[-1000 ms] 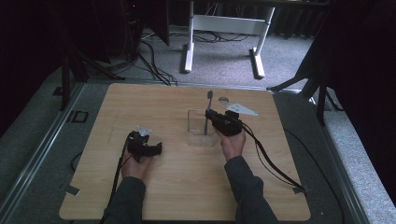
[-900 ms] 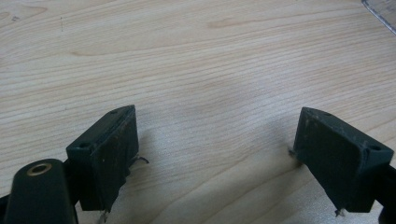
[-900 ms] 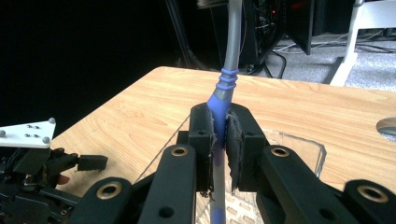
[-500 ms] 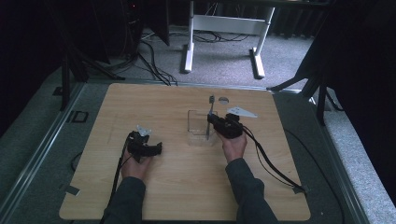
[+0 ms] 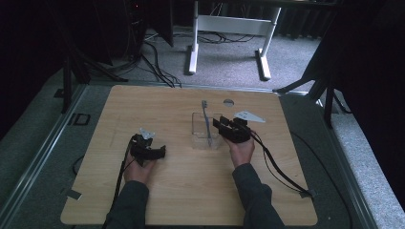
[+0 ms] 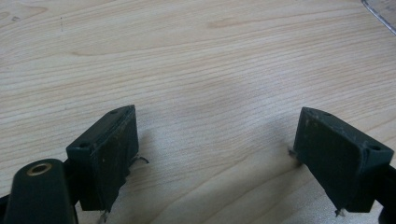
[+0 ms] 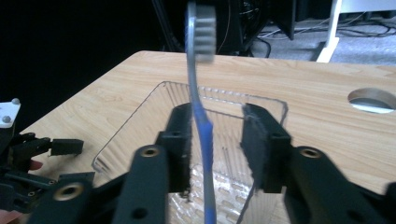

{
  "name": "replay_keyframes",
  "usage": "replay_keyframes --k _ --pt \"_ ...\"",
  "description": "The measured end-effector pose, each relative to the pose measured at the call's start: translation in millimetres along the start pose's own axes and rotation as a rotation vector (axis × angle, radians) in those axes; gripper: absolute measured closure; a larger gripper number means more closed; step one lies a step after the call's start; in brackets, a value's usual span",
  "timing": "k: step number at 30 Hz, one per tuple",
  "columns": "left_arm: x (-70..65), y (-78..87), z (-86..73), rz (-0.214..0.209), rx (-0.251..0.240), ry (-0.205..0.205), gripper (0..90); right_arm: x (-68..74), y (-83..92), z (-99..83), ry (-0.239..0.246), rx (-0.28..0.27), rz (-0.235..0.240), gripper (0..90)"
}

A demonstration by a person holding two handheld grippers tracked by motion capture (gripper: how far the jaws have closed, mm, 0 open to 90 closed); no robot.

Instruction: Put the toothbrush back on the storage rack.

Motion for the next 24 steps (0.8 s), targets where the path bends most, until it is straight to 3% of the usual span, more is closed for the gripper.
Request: replay_keyframes --k 11,17,24 --pt "-0.1 0.0 0.0 0.0 0.0 0.001 14.4 -4.1 7.9 6.7 0.007 -0.009 -0.021 47.7" --pt "0.0 0.0 0.0 0.0 -0.001 0.0 14.4 -8.0 12.7 7.6 0.011 0.025 -0.027 46.8" --pt "0.0 0.0 0.0 0.0 0.0 0.001 14.4 -11.6 22.4 5.1 0.074 0.09 -0.053 46.5"
Point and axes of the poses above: each handheld gripper's, and its own axes: y roughly backward along the jaws, z roughly out of its top, x roughly to its left, the point moved 9 cm from there along -y, roughly forward along the jaws, and after that the axes turned 2 degrees about y, right-handed, at the moved point
